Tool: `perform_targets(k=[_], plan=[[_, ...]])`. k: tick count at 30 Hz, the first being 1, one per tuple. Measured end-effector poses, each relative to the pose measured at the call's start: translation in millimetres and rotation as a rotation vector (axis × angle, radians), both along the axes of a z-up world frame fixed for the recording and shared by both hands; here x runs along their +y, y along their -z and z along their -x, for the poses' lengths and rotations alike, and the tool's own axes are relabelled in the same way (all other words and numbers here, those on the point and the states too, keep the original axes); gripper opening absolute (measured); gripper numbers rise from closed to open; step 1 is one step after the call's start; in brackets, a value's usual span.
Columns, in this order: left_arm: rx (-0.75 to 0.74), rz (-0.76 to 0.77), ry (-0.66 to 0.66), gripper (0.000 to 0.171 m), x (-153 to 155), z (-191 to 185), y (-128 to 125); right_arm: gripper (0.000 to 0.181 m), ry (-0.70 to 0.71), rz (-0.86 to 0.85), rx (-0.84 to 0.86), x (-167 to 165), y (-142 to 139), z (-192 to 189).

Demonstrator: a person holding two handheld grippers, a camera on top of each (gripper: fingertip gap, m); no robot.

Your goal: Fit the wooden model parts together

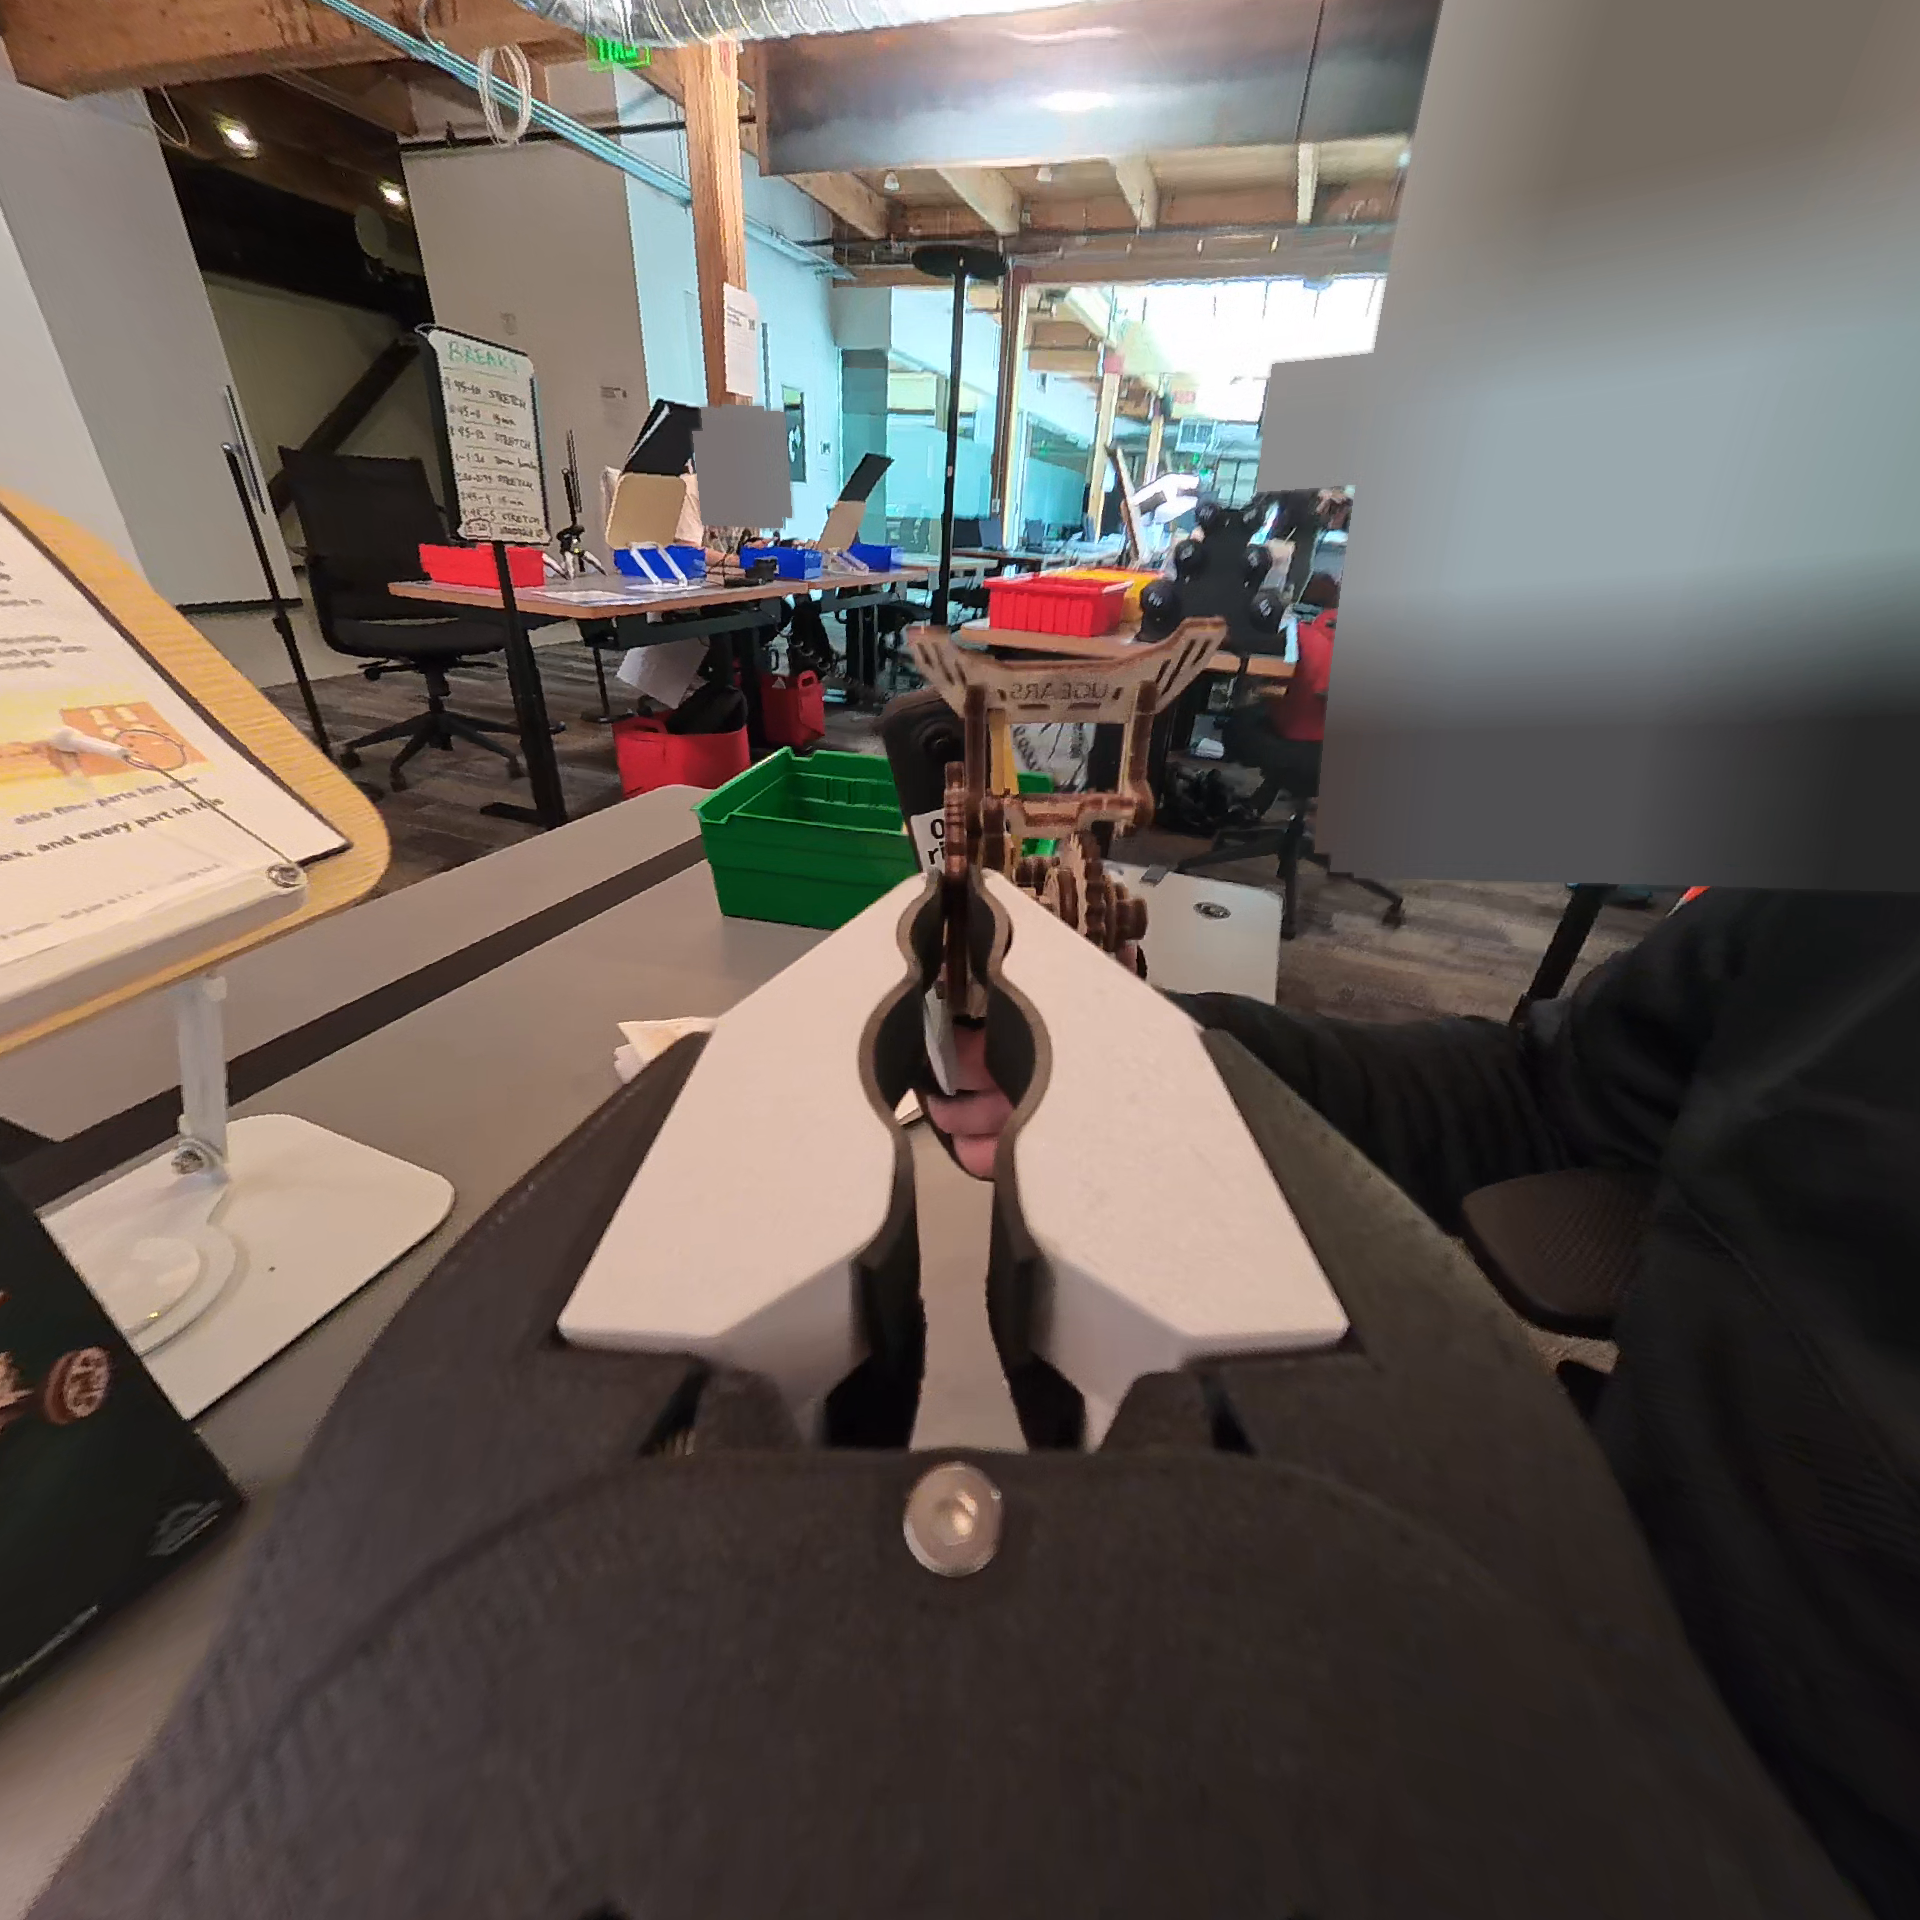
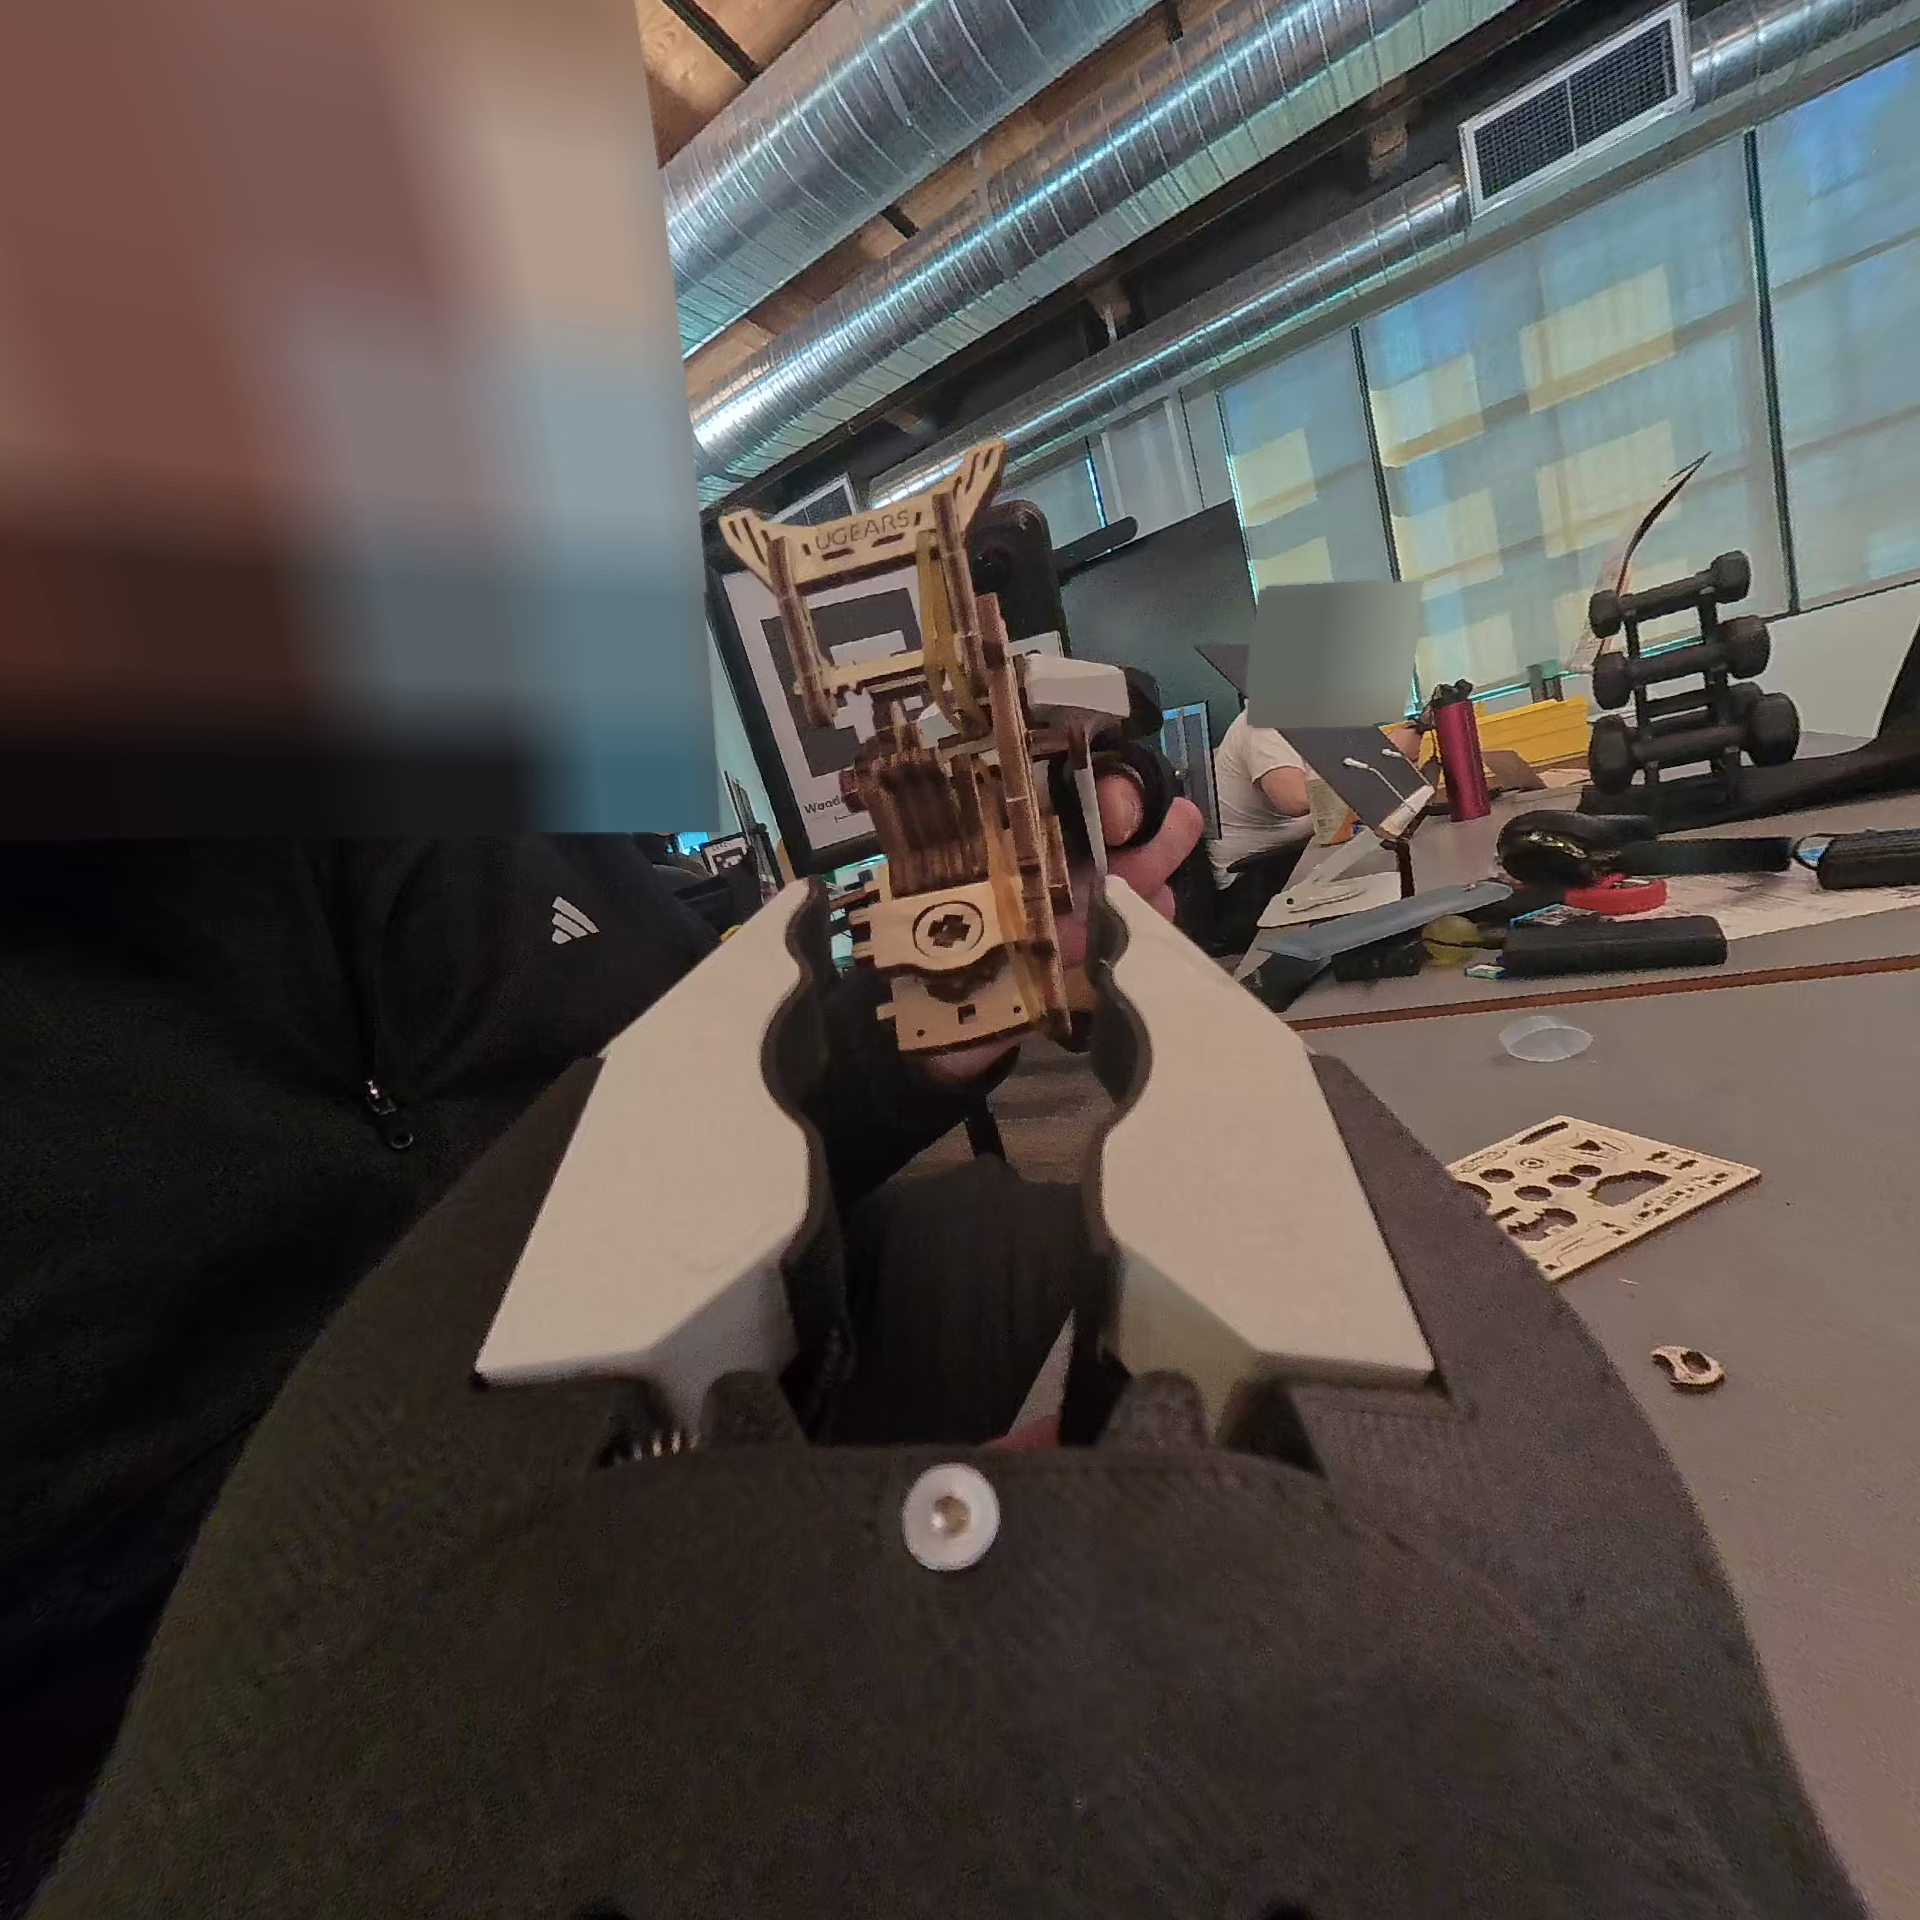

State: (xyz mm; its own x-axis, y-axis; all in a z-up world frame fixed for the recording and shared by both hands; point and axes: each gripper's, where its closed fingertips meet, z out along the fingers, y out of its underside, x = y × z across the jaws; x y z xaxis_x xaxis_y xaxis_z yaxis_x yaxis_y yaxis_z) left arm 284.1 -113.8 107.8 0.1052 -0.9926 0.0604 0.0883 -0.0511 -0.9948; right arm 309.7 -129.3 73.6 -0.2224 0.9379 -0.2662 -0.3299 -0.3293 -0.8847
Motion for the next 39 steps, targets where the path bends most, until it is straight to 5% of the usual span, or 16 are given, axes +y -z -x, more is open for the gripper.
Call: perform_targets(k=[21,39], plan=[[-0.559,0.406,0.338,0.001,20,36,-13,0.039,0.319,-0.15,-0.253,-4,-30,34],[-0.609,0.425,0.385,0.001,20,40,-11,0.042,0.445,-0.221,-0.352,-1,-34,37]])
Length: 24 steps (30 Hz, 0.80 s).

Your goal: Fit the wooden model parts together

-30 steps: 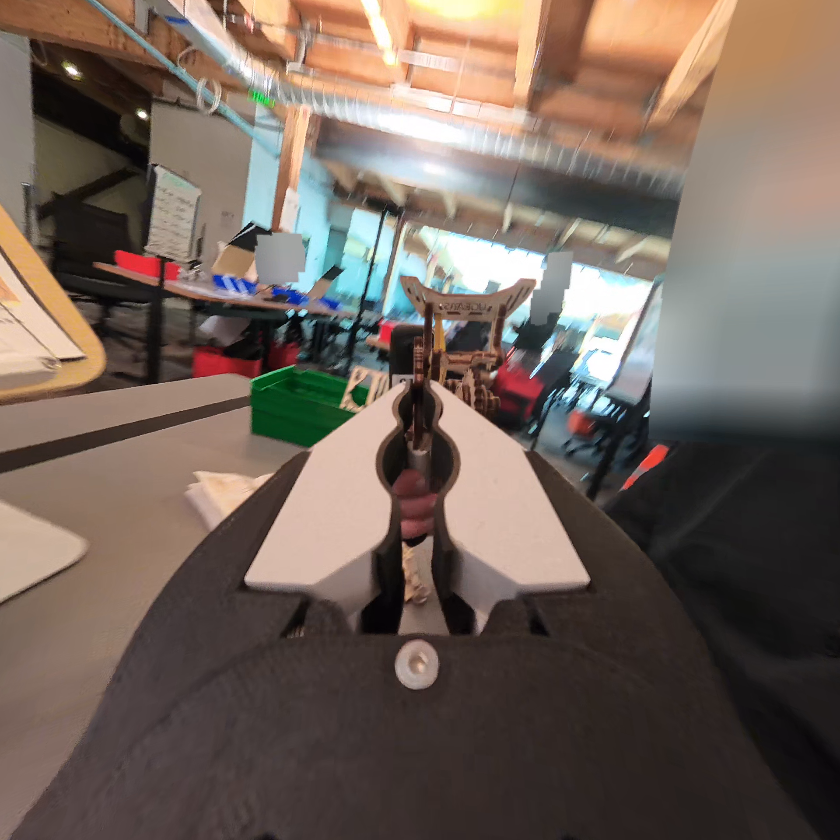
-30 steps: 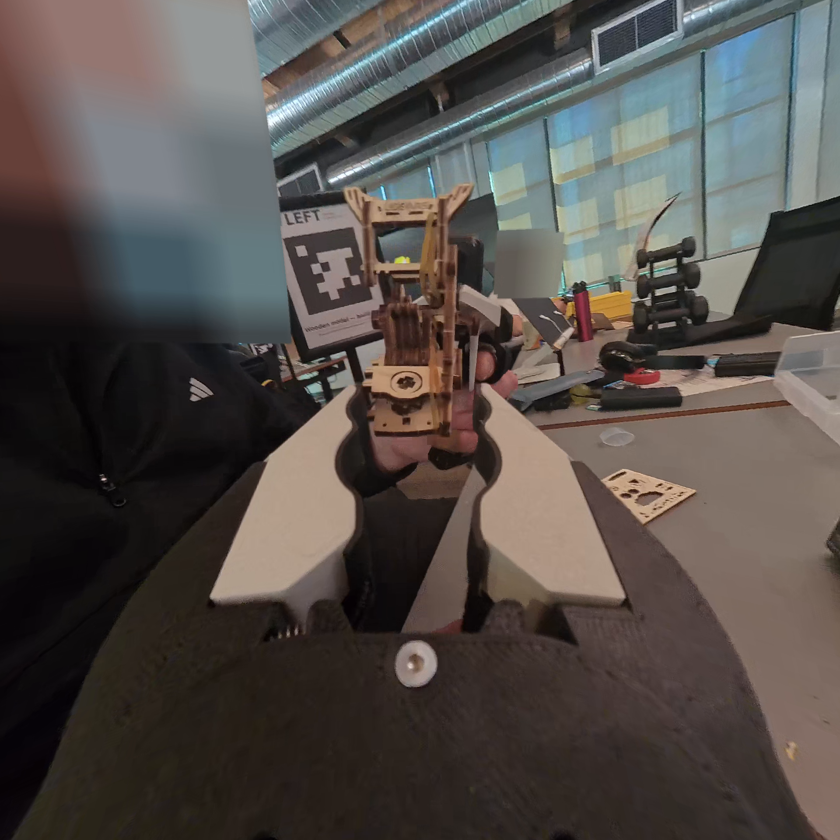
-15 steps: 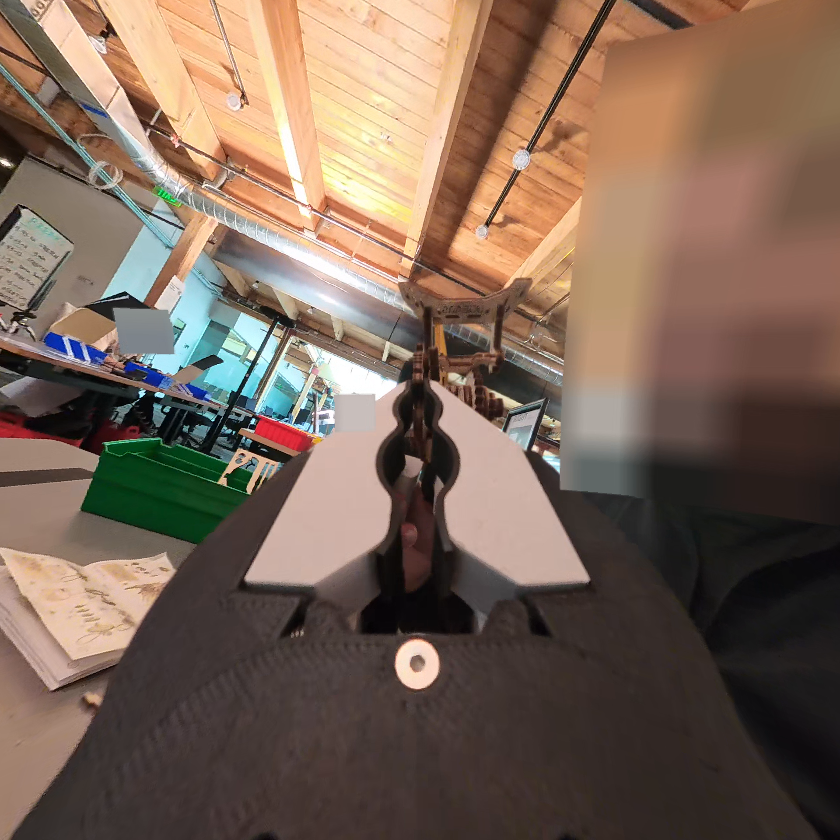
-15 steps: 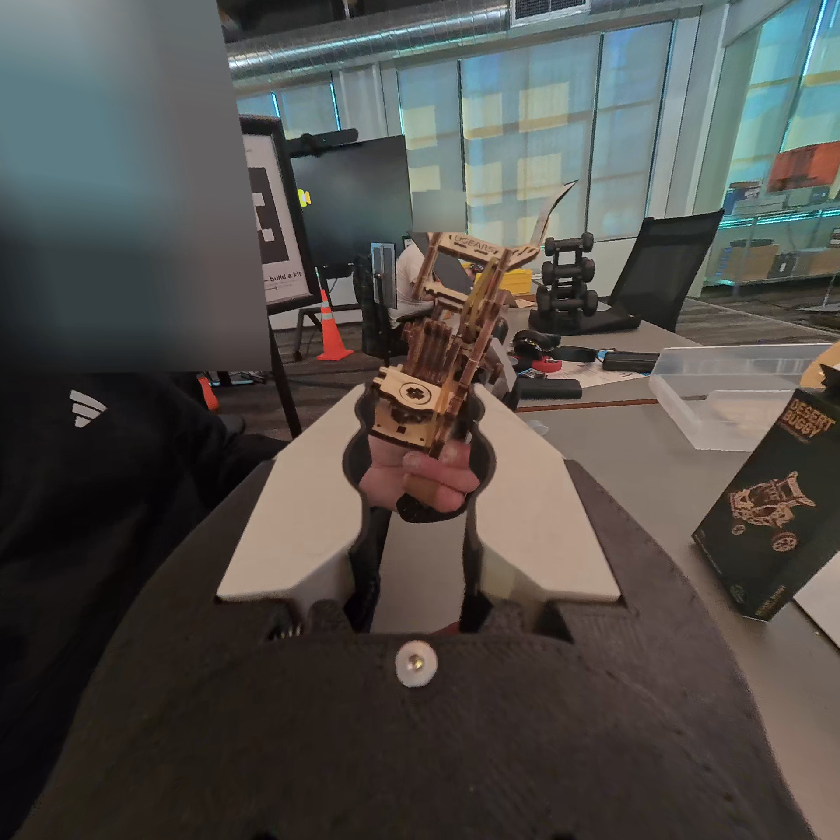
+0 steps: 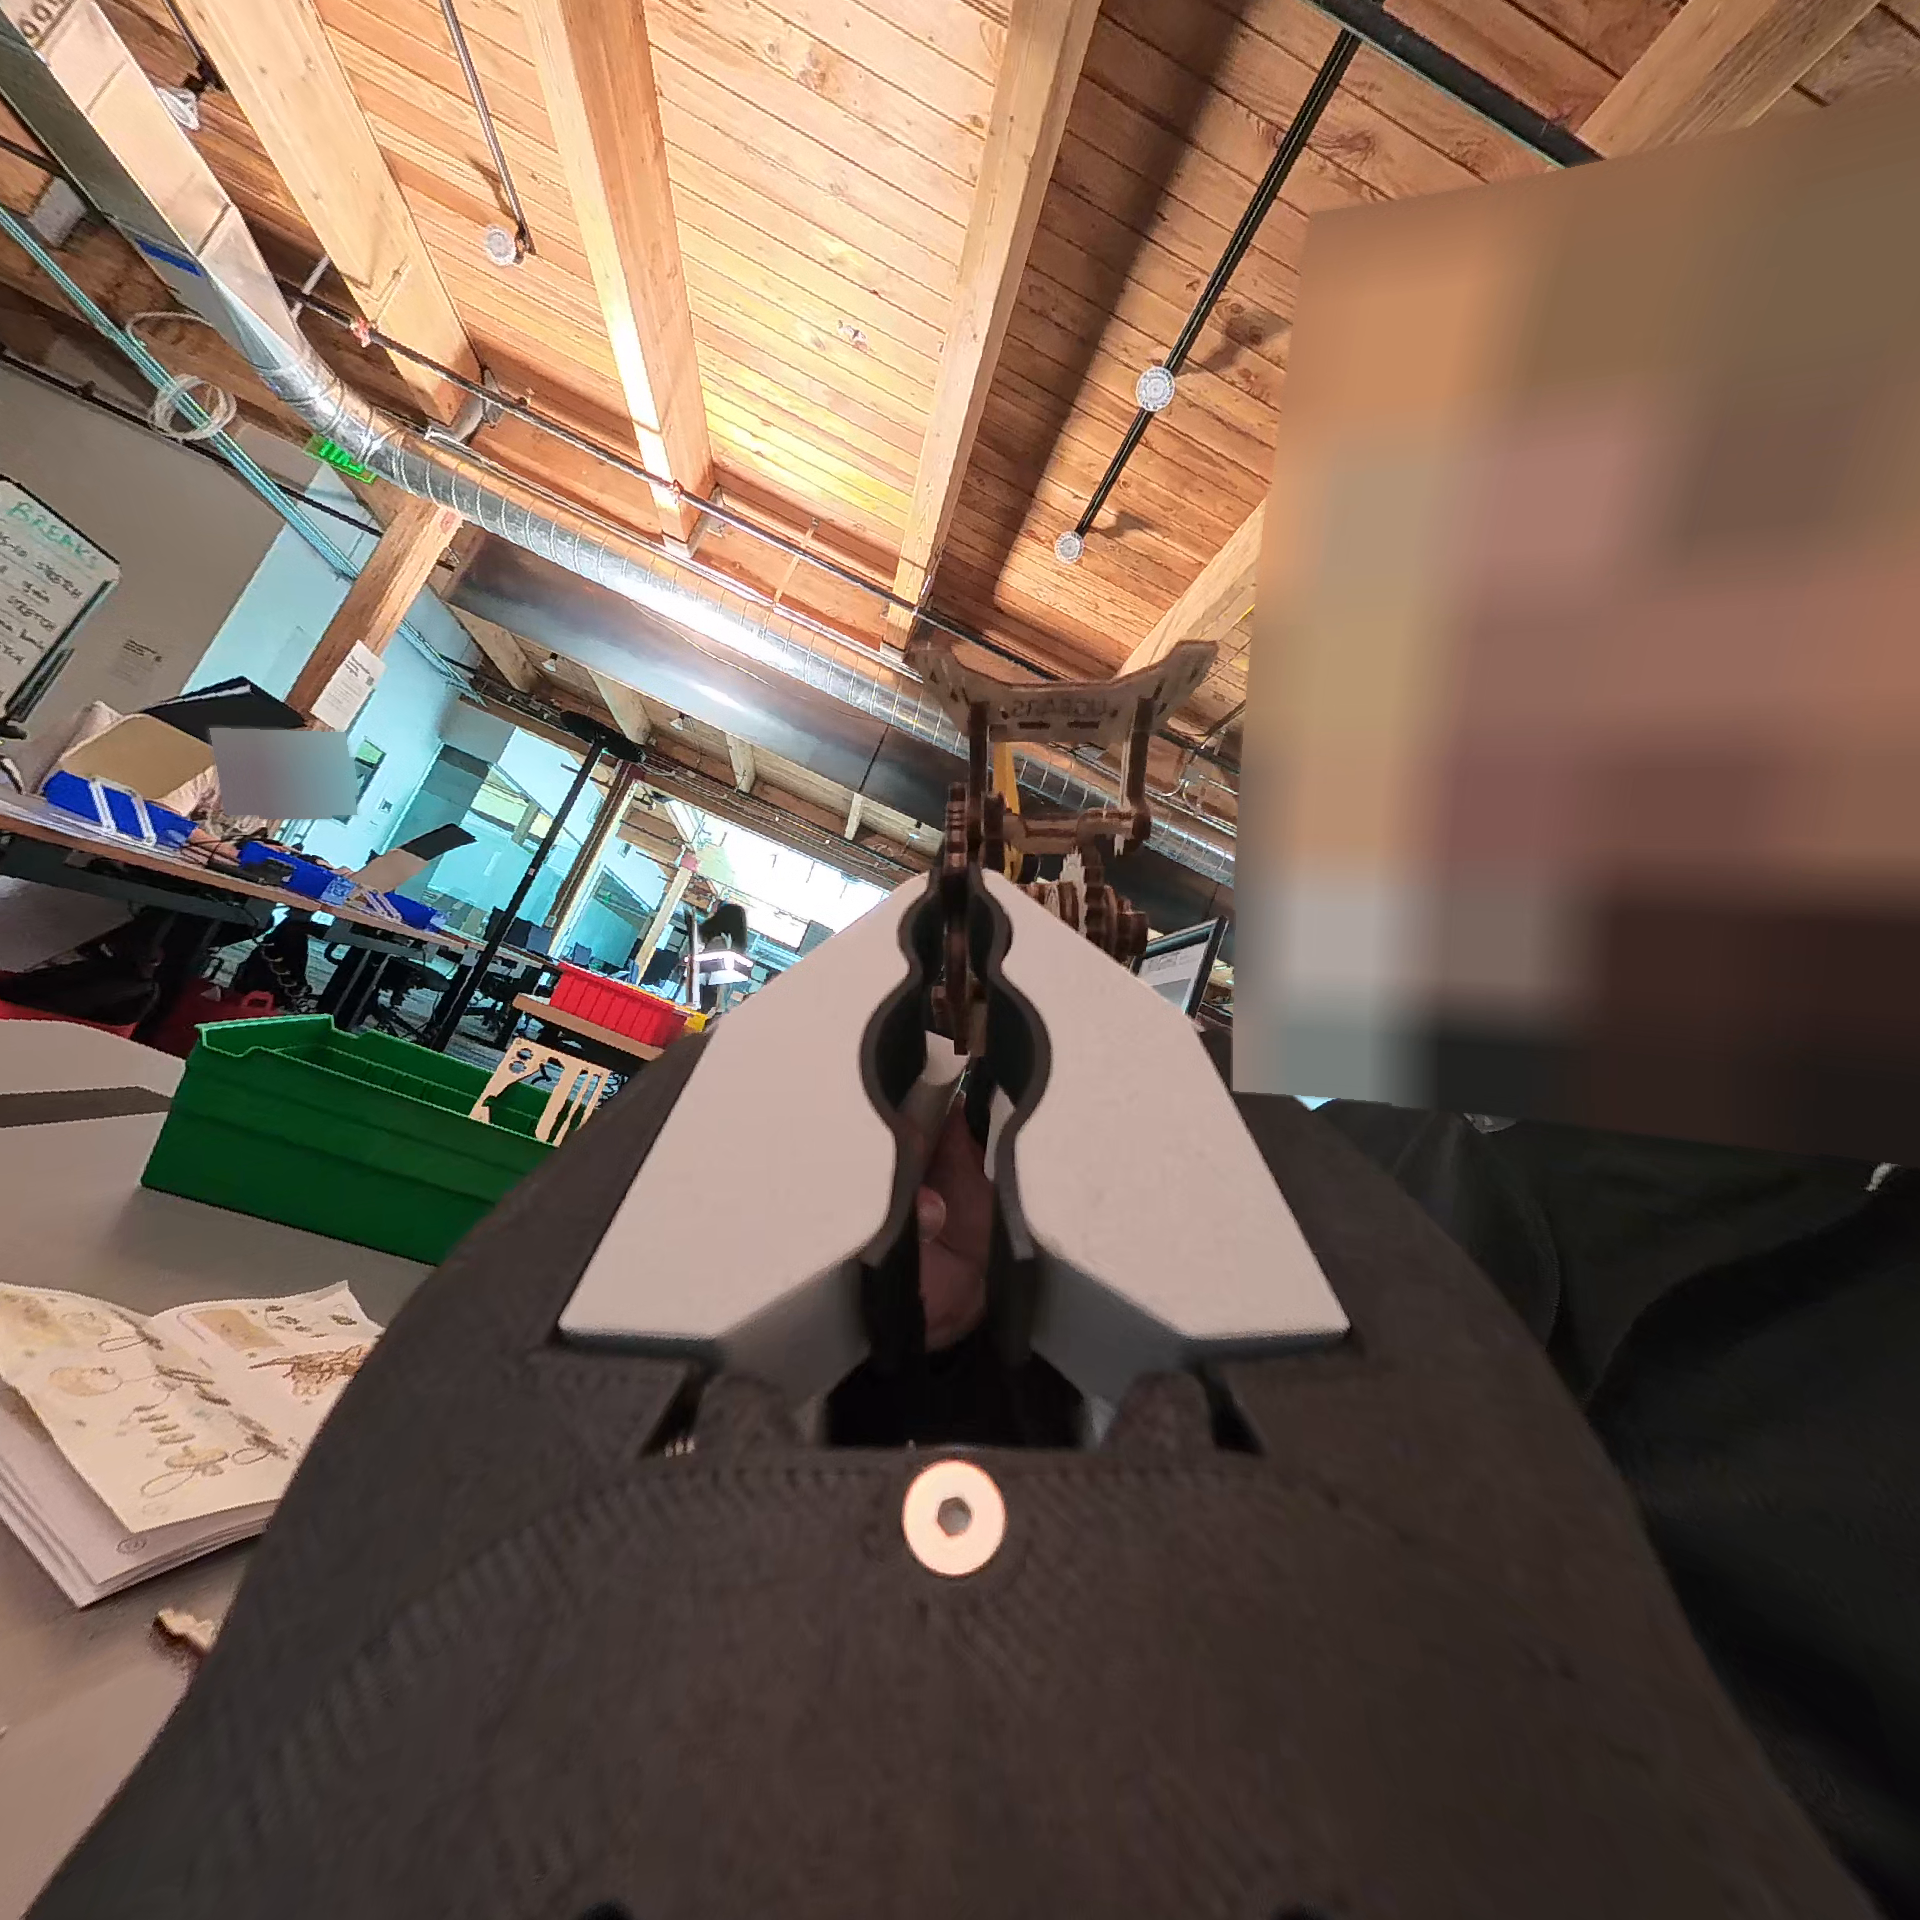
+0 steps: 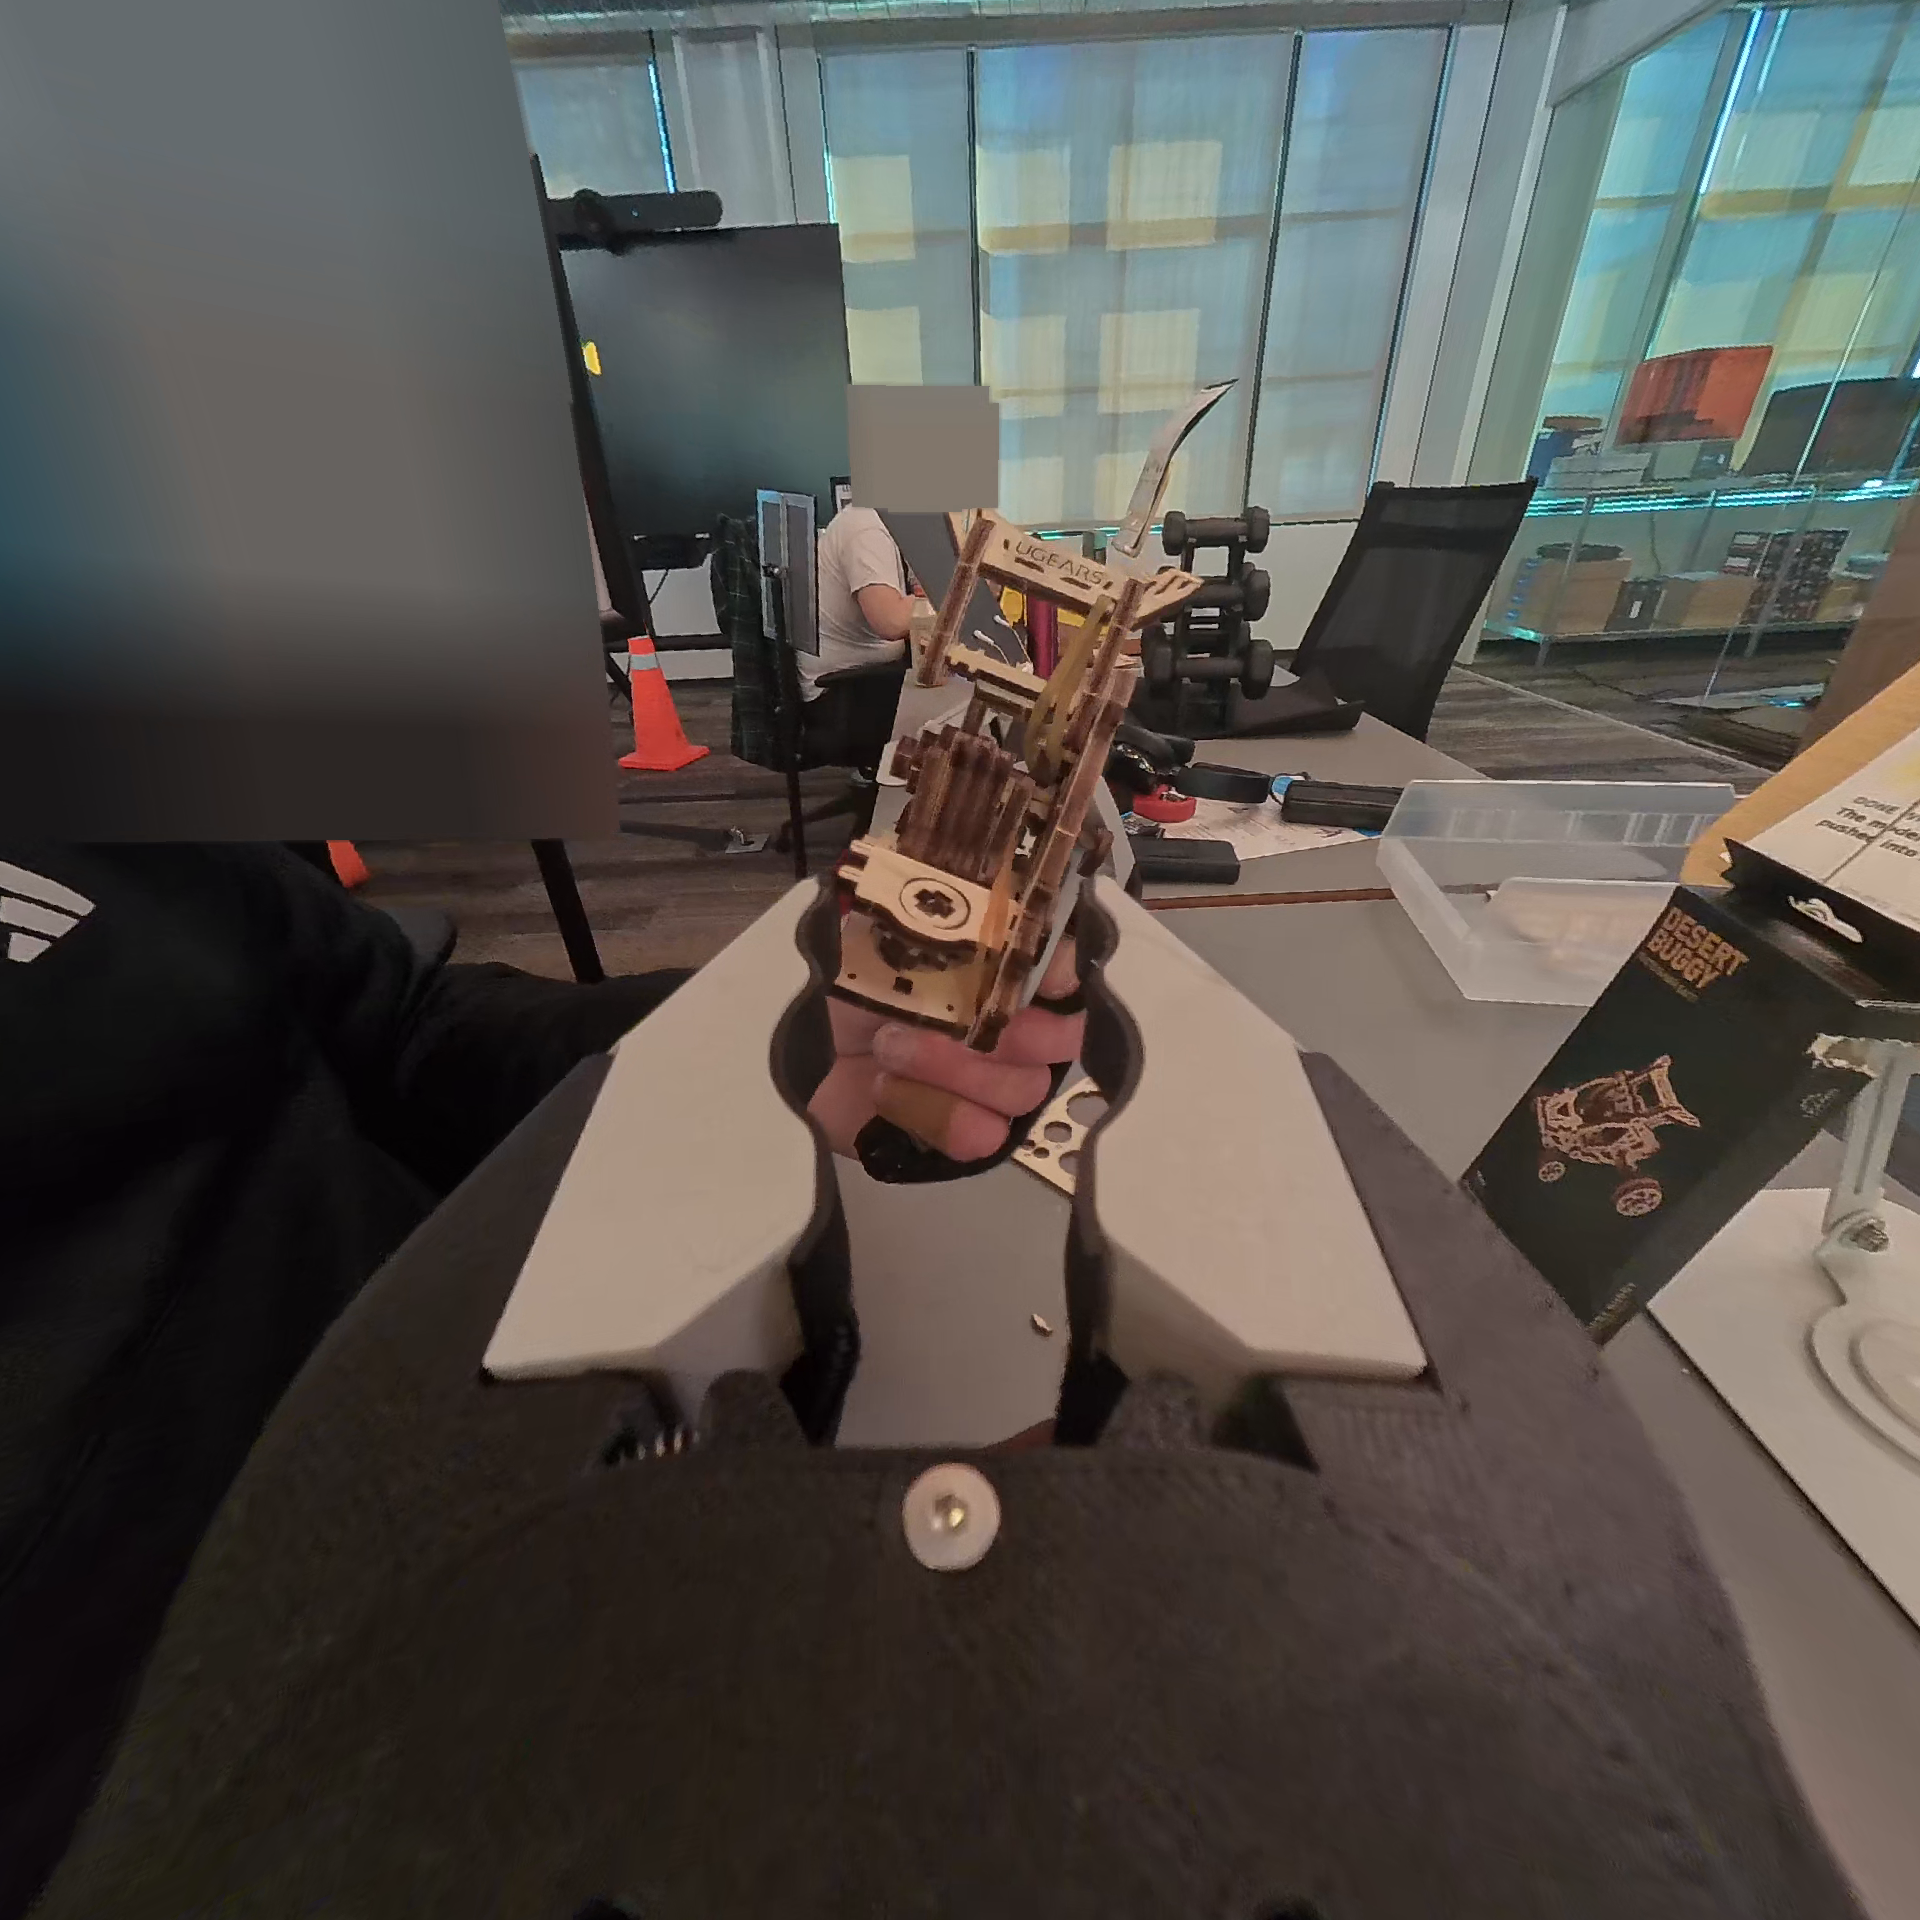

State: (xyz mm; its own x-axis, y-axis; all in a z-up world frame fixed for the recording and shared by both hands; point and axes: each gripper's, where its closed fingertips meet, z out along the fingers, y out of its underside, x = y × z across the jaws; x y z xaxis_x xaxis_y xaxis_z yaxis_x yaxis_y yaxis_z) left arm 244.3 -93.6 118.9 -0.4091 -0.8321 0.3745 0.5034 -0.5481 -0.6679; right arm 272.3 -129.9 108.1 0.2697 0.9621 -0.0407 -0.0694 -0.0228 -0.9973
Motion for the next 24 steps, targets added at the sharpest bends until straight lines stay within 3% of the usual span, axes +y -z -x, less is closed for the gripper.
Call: perform_targets(k=[13,18,24], plan=[[0.085,0.015,-0.119,0.0,23,2,22,0.053,0.203,-0.015,-0.13,17,21,-50],[0.189,0.068,-0.169,0.0,37,-7,45,0.055,0.284,0.03,-0.205,18,45,-77],[0.315,0.088,-0.206,0.0,48,-26,81,0.056,0.442,0.064,-0.421,13,93,-120]])
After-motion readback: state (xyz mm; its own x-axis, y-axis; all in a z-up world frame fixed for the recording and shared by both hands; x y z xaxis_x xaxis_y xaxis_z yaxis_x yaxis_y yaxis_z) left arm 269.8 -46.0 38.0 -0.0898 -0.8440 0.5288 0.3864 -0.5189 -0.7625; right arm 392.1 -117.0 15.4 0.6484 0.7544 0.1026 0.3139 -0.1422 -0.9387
